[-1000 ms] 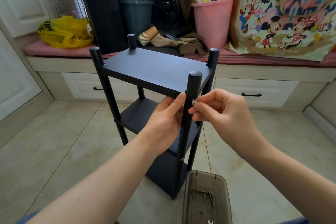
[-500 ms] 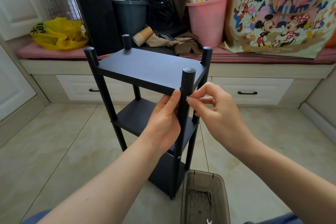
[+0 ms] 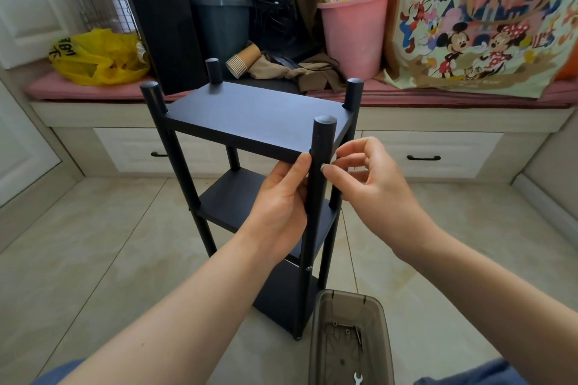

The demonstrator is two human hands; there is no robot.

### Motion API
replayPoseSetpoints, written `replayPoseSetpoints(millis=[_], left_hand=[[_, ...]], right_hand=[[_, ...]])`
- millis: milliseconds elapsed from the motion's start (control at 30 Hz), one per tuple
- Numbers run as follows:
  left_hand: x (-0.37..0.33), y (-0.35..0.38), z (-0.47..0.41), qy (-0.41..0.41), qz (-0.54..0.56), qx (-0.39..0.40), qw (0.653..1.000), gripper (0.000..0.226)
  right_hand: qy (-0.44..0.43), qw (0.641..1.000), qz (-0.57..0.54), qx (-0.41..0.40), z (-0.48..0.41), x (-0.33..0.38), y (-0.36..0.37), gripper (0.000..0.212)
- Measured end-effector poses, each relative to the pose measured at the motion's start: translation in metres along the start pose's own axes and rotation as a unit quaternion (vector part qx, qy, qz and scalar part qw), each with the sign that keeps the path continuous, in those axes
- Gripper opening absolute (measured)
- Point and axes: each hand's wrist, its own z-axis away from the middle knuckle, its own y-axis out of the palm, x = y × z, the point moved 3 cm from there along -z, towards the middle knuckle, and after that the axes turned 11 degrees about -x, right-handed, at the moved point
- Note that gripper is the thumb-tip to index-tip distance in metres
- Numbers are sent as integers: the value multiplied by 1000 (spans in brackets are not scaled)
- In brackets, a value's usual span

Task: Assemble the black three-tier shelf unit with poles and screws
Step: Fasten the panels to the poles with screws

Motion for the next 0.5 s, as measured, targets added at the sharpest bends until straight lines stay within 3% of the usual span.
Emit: replayPoseSetpoints(millis=[233, 367, 500], left_hand=[[-6, -4, 4, 14, -89, -20, 996, 50], [-8, -4, 5, 10, -96, -16, 995, 46], [-8, -3, 4, 18, -90, -25, 995, 47]], right_hand=[[35, 988, -110, 107, -9, -2, -4, 48], [5, 989, -88, 123, -12, 0, -5, 33], [-4, 988, -93, 126, -13, 1, -4, 31]])
